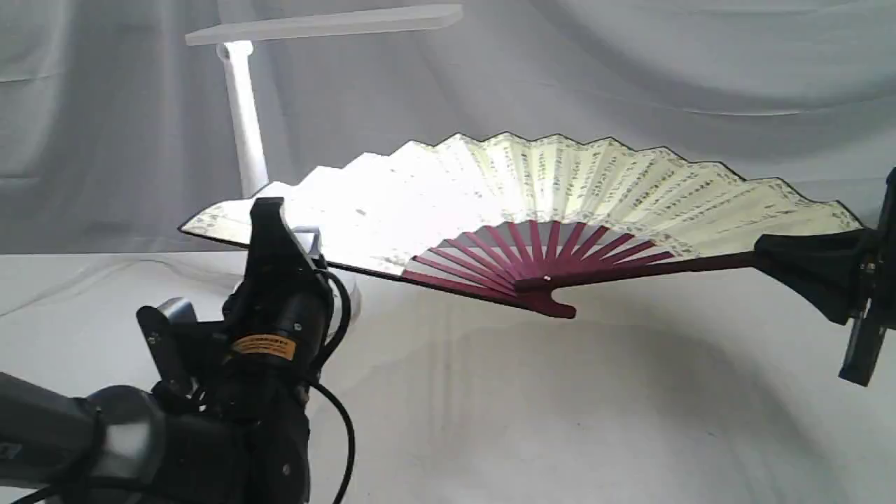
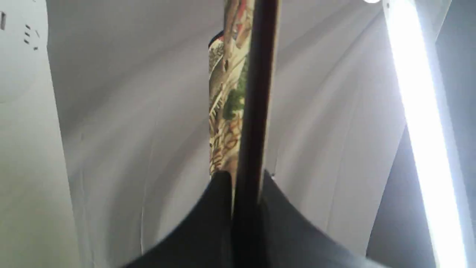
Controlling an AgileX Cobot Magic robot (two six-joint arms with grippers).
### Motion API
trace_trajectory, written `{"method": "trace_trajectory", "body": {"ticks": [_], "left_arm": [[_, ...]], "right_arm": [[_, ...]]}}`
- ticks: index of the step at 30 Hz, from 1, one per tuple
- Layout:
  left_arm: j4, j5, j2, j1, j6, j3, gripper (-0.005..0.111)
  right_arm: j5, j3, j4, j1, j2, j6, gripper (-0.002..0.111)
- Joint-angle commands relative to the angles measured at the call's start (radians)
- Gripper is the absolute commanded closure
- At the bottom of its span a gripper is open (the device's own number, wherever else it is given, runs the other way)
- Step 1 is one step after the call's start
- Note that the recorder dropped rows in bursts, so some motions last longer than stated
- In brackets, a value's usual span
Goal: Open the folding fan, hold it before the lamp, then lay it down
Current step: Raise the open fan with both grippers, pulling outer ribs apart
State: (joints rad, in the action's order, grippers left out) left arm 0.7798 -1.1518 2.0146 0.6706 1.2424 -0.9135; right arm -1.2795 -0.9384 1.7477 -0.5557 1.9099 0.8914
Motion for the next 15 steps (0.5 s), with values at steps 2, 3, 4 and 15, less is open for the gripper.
{"method": "trace_trajectory", "body": {"ticks": [2, 3, 4, 15], "left_arm": [[0.124, -0.069, -0.074, -0.021, 0.013, 0.073, 0.107], [0.124, -0.069, -0.088, -0.021, 0.013, 0.089, 0.107], [0.126, -0.069, -0.098, -0.021, 0.013, 0.101, 0.107], [0.176, -0.069, -0.225, -0.021, 0.005, 0.223, 0.107]], "right_arm": [[0.068, -0.006, -0.003, 0.030, -0.045, 0.024, 0.108], [0.082, -0.006, -0.003, 0.035, -0.057, 0.021, 0.108], [0.098, -0.006, -0.003, 0.045, -0.069, 0.015, 0.108], [0.123, -0.006, -0.003, 0.087, -0.159, -0.044, 0.108]]}}
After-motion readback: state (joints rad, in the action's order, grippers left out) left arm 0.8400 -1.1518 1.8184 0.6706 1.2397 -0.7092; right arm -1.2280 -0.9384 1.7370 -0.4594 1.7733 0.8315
